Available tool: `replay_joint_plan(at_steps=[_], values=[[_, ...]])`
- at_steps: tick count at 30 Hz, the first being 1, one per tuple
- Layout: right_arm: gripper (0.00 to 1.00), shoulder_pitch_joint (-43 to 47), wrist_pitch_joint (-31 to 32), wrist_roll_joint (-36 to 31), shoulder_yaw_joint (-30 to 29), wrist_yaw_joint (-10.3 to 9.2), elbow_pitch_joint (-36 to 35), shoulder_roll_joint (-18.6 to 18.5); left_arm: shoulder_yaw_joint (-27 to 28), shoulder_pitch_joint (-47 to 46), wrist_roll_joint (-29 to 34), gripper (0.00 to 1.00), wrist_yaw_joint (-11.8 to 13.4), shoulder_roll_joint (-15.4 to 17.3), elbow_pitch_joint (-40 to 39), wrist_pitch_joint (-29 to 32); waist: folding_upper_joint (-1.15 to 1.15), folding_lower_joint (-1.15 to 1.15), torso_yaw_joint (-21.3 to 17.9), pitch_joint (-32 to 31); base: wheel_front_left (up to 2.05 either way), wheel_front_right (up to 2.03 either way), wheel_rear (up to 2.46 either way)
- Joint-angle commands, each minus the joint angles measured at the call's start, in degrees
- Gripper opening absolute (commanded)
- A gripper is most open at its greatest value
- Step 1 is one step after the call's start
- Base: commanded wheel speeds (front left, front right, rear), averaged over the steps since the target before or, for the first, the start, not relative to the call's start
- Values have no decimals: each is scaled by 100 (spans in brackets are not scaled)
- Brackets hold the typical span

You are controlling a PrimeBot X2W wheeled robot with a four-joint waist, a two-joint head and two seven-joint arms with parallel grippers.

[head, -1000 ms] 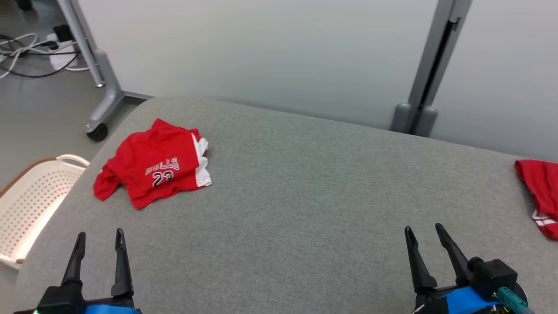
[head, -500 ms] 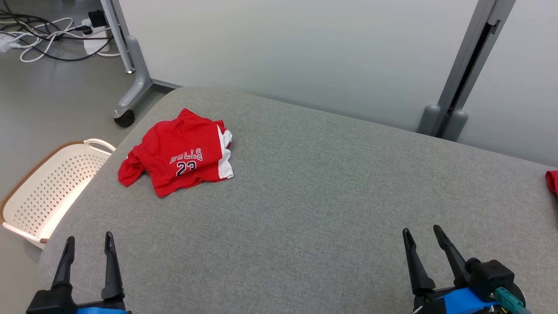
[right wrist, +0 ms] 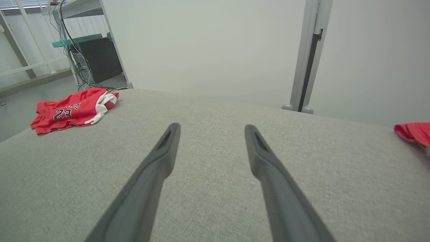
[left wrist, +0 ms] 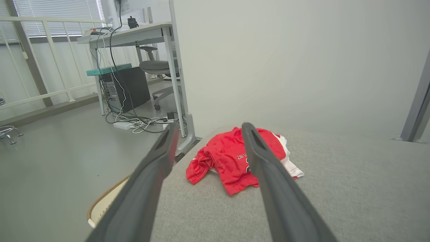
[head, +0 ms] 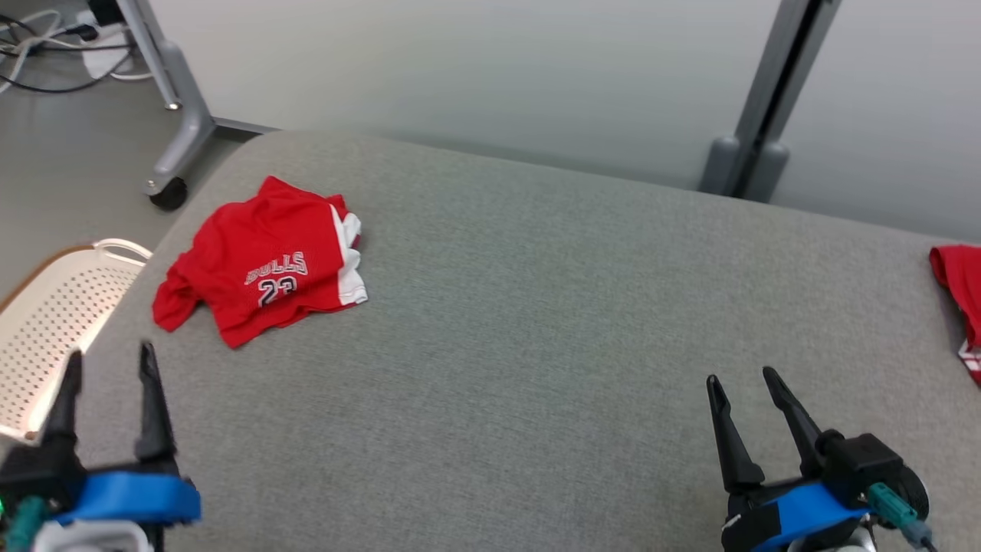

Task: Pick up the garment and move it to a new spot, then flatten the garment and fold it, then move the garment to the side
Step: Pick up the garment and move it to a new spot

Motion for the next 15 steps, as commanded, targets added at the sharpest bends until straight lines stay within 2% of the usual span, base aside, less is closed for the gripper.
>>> replay_joint_plan(at_steps=[1, 8, 15], values=[[100, -104, -6, -54, -21, 1, -56, -7, 37, -239, -40, 100, -30, 72, 55, -15, 0, 0, -53, 69, 0, 0, 0], [100, -385, 148, -389, -135, 1, -382, -12, 159, -1315, -265, 100, -95, 451, 428, -15, 0, 0, -539, 677, 0, 0, 0], [100, -604, 359, -757, -270, 1, -968, -69, 268, -2444, -490, 100, -129, 1008, 1117, -13, 0, 0, -999, 1427, 0, 0, 0]])
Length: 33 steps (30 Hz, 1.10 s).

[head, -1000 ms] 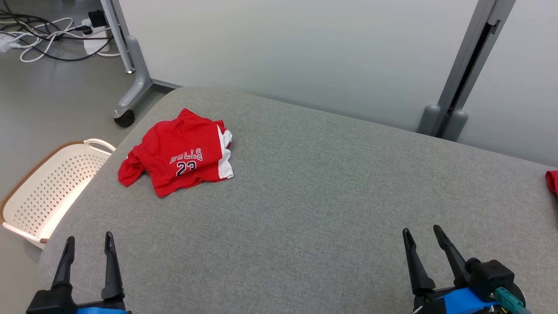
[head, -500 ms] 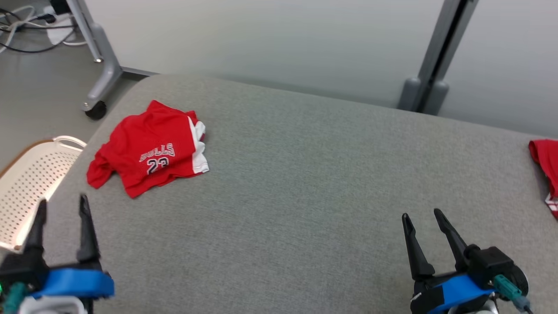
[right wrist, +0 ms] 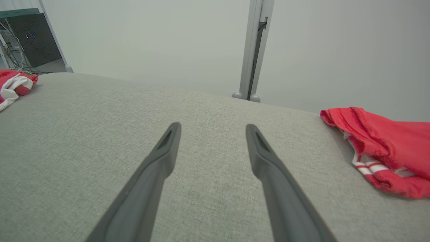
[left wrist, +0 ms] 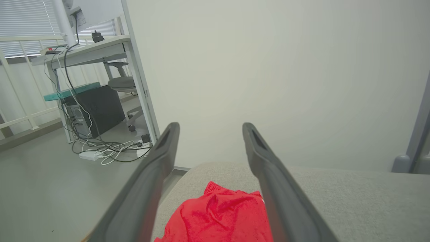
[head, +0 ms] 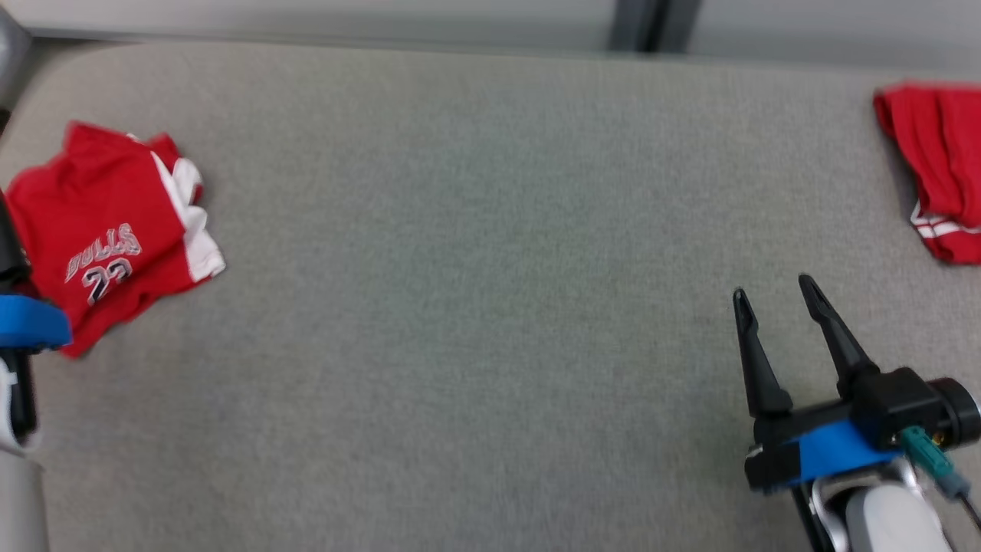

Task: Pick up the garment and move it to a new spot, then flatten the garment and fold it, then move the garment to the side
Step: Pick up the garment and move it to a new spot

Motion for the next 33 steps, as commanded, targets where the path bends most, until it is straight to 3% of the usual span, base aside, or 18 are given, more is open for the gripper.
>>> replay_joint_plan(at_steps=[1, 9, 16, 24, 33], values=[[100, -82, 46, -67, -21, 1, -158, -20, 4, -206, -55, 100, -37, 94, 145, -13, -2, -2, -44, 163, 0, 0, 0], [100, -121, 352, -327, -224, 1, -1115, -71, -257, -1353, -438, 100, -39, 635, 1323, -11, -2, -2, -307, 958, 0, 0, 0], [100, -117, 520, -423, -232, 1, -1540, -73, -772, -1983, -950, 100, -41, 942, 2549, 262, -2, -2, -448, 1253, 0, 0, 0], [100, -159, 616, -502, -238, 1, -1769, -94, -1594, -2213, -1803, 100, -42, 905, 3344, 640, -2, -2, -524, 1389, 0, 0, 0], [100, -194, 674, -493, -197, 1, -1794, -127, -2298, -2181, -2677, 100, -40, 912, 3994, 1697, -2, -2, -517, 1334, 0, 0, 0]])
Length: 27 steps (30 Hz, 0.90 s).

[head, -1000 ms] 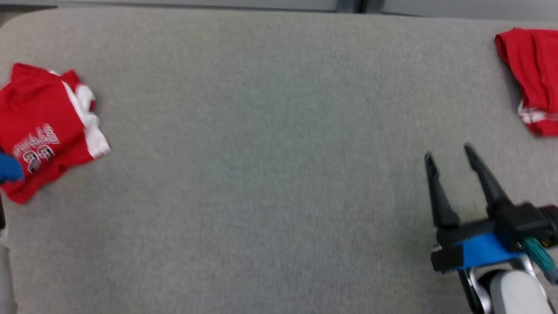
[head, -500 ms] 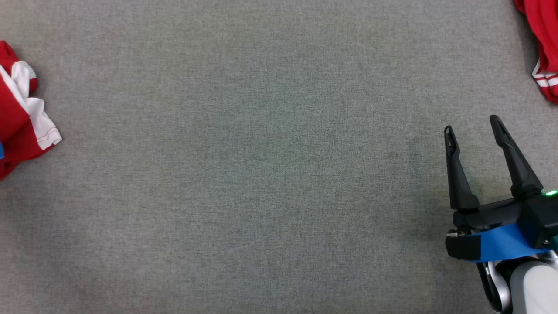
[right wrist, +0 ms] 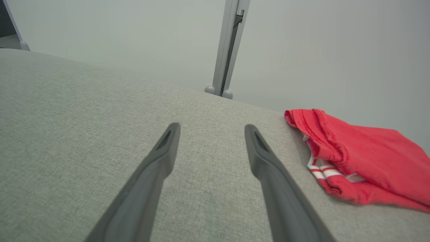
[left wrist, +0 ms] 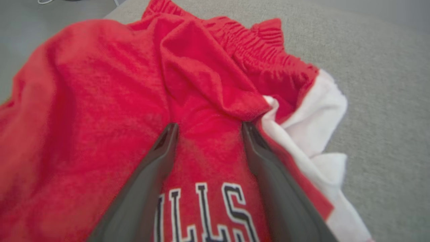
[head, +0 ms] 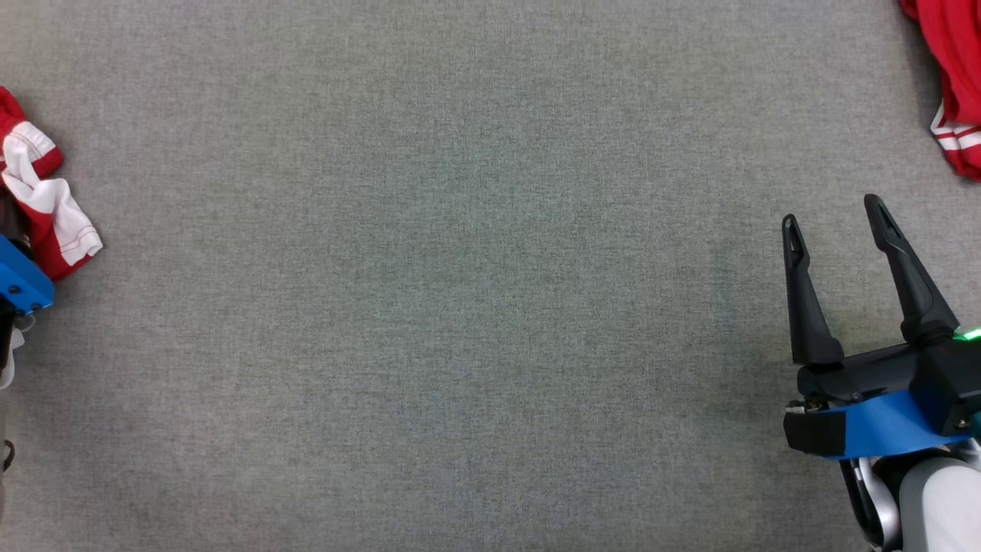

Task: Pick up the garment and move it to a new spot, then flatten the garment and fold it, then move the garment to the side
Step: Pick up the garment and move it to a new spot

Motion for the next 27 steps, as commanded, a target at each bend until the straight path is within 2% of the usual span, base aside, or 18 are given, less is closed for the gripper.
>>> replay_joint_plan(at_steps=[1, 2, 8, 14, 16, 17, 21, 27], values=[[100, -81, 13, -4, 30, 1, 5, -34, -109, 71, -155, 56, 0, -53, 170, 251, 1, 1, -7, -30, 0, 0, 0], [100, -88, 19, 8, 54, 1, 16, -32, -161, 97, -258, 0, 3, -67, 189, 375, 1, 1, -14, -50, 0, 0, 0], [100, -145, -17, 99, 89, 1, 69, -26, -490, 202, -522, 0, 3, 86, 69, 35, 1, 1, -45, -244, 0, 0, 0], [100, -134, -156, 254, 73, 1, 329, 17, -744, -1, -553, 0, 3, 236, -93, -652, 1, 1, -42, -490, 0, 0, 0], [100, -139, -272, 333, 95, 1, 562, 53, -940, -128, -530, 0, 2, 345, -254, -1066, 1, 1, -66, -666, 0, 0, 0], [100, -139, -272, 333, 95, 1, 562, 53, -940, -128, -530, 0, 2, 345, -254, -1066, 1, 1, -66, -666, 0, 0, 0], [100, -153, -492, 474, 142, 1, 927, 99, -1232, -432, -392, 0, 2, 526, -681, -1465, 1, 1, -179, -986, 0, 0, 0], [100, -116, -714, 669, 206, 1, 1302, 131, -1431, -810, 5, 0, 6, 570, -1421, -1558, 1, 1, -464, -1345, 0, 0, 0]])
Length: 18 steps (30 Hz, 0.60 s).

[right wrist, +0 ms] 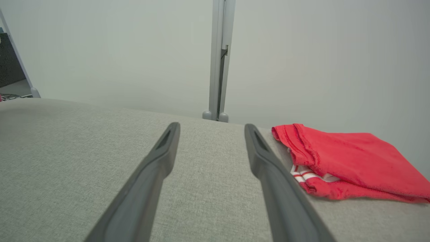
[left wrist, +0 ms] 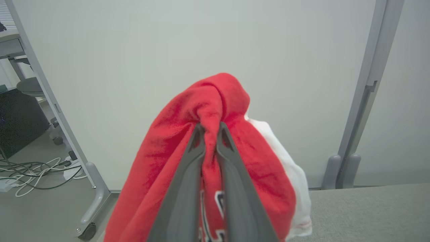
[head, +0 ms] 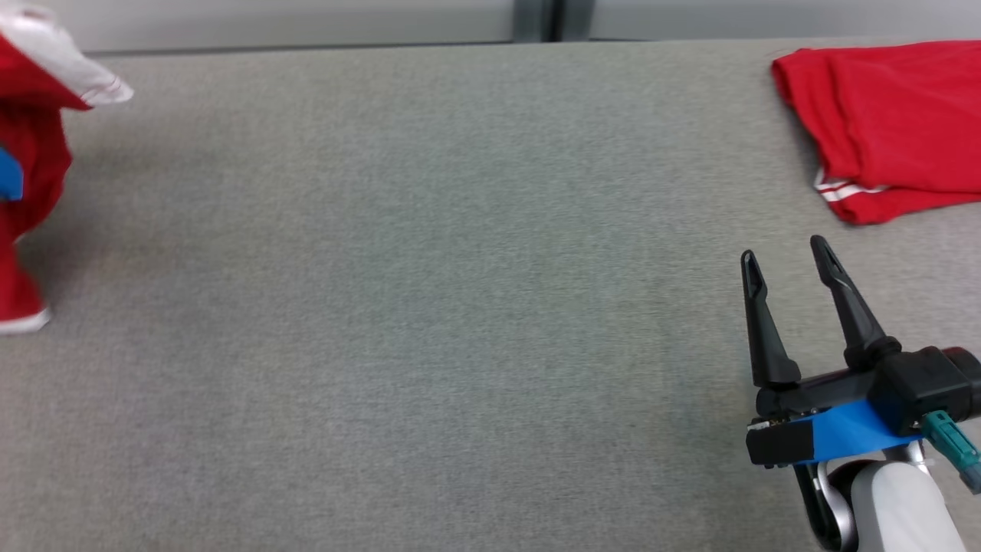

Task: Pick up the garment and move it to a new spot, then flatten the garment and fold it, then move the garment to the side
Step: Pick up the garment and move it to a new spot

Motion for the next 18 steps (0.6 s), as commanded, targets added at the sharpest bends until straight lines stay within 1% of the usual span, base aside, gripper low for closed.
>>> replay_joint_plan(at_steps=[1, 9, 14, 18], values=[[100, -17, -58, 91, 5, 1, 59, 14, -34, -100, 86, 0, 15, -9, -142, -33, 1, 1, -183, -166, 0, 0, 0], [100, -119, -292, 522, 300, 1, 565, 19, -381, -482, 635, 0, 92, -276, -1537, -28, 1, 1, -781, -520, 0, 0, 0], [100, -128, -355, 745, 428, 1, 770, 19, -763, -631, 841, 0, 121, -638, -2313, 213, 1, 1, -1149, -628, 0, 0, 0], [100, -201, -373, 867, 550, 1, 863, 20, -1067, -508, 904, 0, 130, -925, -2657, 404, 1, 1, -1385, -621, 0, 0, 0]])
